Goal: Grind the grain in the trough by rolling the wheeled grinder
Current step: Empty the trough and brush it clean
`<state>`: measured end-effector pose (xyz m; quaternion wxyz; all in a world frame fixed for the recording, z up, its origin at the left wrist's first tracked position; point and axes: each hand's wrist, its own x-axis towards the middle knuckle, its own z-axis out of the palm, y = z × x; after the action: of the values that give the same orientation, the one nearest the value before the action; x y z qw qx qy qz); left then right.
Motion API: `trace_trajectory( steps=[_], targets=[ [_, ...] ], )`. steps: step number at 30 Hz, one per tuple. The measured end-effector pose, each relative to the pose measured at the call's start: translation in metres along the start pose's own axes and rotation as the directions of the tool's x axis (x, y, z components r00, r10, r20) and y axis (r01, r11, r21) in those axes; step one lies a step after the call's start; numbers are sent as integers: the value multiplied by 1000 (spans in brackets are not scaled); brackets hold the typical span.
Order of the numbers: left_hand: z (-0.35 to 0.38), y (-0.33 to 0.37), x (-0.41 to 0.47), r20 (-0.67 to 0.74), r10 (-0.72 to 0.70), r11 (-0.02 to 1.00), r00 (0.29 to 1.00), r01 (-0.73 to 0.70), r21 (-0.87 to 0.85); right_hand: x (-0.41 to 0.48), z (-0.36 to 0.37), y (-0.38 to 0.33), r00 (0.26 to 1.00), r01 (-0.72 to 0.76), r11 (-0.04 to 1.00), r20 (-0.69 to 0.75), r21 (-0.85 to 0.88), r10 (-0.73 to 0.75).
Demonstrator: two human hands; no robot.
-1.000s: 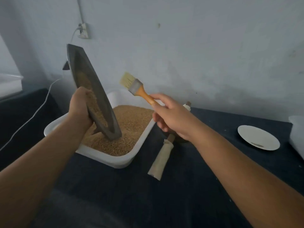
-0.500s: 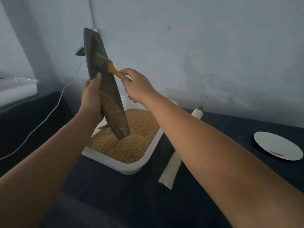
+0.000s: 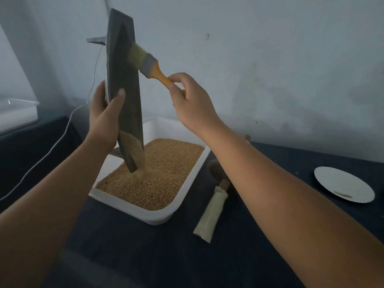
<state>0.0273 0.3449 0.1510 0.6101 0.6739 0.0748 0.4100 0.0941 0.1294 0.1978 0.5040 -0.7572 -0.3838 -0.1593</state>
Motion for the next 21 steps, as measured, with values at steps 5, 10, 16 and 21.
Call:
trace_trajectory(
  steps=[5, 10, 16, 21],
  targets=[
    [7, 10, 0, -20, 21, 999, 1000, -22, -46, -12, 6, 8, 992, 26, 996, -123, 82, -15],
    [11, 9, -5, 6, -19, 998, 1000, 19, -57, -10, 15, 12, 988, 34, 997, -156, 73, -22],
    [22, 5, -10, 80, -2, 998, 997, 7, -55, -22, 17, 31, 971, 137, 966, 224, -219, -87],
    [33, 4, -8, 111, 8, 995, 994, 3, -98, -34, -4, 45, 997, 76, 994, 19, -72, -75]
  ],
)
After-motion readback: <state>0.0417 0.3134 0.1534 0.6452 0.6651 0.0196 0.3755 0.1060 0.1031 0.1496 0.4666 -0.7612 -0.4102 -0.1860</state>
